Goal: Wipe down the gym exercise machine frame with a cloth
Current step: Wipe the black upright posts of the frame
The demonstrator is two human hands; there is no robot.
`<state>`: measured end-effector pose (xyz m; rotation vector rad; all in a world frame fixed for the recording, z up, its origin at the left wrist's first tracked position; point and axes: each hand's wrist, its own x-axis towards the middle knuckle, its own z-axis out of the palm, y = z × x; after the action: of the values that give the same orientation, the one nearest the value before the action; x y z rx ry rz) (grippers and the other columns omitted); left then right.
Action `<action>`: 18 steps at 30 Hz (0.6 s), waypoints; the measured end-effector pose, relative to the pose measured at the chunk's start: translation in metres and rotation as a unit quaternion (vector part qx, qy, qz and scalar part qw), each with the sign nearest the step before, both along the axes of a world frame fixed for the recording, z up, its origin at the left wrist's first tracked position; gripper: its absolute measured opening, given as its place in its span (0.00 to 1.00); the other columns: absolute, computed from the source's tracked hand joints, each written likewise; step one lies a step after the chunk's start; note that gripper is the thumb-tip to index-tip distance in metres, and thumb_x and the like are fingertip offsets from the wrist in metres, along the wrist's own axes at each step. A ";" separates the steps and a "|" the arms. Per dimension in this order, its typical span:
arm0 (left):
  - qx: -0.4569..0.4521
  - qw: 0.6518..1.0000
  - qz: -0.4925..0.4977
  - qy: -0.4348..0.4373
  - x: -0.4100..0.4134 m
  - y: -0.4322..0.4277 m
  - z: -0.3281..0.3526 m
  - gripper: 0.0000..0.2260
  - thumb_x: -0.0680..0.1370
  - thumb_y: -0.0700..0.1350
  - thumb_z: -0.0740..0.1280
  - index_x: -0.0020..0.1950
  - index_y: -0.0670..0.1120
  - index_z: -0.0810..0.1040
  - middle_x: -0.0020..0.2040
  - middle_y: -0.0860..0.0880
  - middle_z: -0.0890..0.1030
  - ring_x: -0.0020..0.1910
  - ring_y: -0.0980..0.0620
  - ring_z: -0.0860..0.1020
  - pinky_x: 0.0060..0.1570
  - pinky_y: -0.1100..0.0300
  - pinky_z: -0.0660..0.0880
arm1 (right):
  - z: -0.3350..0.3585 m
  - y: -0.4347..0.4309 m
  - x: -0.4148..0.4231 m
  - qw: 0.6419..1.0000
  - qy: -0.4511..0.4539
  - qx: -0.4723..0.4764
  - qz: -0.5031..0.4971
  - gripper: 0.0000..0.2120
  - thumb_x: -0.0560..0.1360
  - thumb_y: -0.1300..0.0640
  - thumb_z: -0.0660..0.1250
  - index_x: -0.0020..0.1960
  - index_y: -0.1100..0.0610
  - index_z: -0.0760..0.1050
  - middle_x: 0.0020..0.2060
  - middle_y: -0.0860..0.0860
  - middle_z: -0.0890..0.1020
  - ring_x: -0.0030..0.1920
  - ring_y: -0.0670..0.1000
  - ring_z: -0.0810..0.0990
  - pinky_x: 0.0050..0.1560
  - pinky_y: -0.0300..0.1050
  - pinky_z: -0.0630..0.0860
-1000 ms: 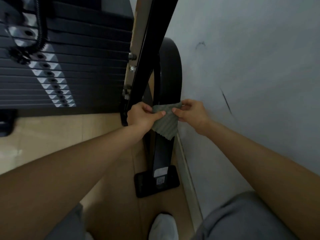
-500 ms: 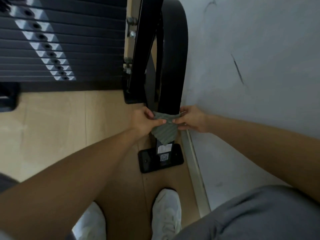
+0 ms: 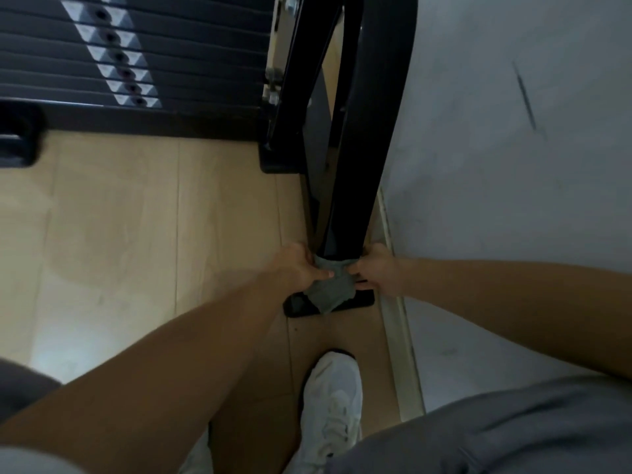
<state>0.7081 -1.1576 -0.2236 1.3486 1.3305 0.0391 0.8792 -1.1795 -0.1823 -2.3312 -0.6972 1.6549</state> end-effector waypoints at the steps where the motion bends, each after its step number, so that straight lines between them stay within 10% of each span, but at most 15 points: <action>1: 0.008 1.000 0.007 -0.002 0.000 -0.001 0.000 0.19 0.70 0.54 0.79 0.38 0.48 0.71 0.39 0.51 0.76 0.38 0.55 0.73 0.41 0.59 0.73 | 0.002 0.002 0.001 1.000 -0.006 0.010 -0.004 0.19 0.75 0.70 0.71 0.64 0.60 0.76 0.55 0.55 0.83 0.53 0.53 0.82 0.43 0.44 0.82; 6: 0.061 0.992 0.098 -0.056 -0.004 0.001 -0.001 0.20 0.67 0.57 0.81 0.41 0.48 0.73 0.41 0.50 0.80 0.40 0.54 0.78 0.37 0.57 0.75 | 0.011 0.014 0.005 0.998 -0.001 0.066 -0.023 0.26 0.72 0.72 0.73 0.68 0.63 0.73 0.58 0.56 0.82 0.57 0.55 0.82 0.51 0.50 0.83; 11: 0.120 0.966 0.187 -0.129 0.004 0.013 0.016 0.20 0.67 0.56 0.81 0.40 0.50 0.71 0.40 0.51 0.79 0.42 0.49 0.80 0.45 0.50 0.80 | 0.046 0.038 0.005 0.992 0.019 0.118 -0.024 0.21 0.74 0.73 0.70 0.65 0.64 0.72 0.52 0.56 0.81 0.44 0.49 0.81 0.31 0.37 0.80; 18: 0.211 0.921 0.283 -0.164 0.023 0.043 0.060 0.18 0.69 0.54 0.79 0.40 0.54 0.70 0.42 0.52 0.79 0.41 0.55 0.78 0.40 0.61 0.74 | 0.086 0.071 0.010 0.970 0.014 0.236 -0.053 0.22 0.73 0.73 0.72 0.65 0.65 0.72 0.48 0.55 0.82 0.42 0.47 0.81 0.32 0.33 0.77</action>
<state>0.7313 -1.1150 -0.1637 1.1864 1.4221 0.9554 0.8893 -1.1082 -0.0959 -1.9649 -0.8368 1.2997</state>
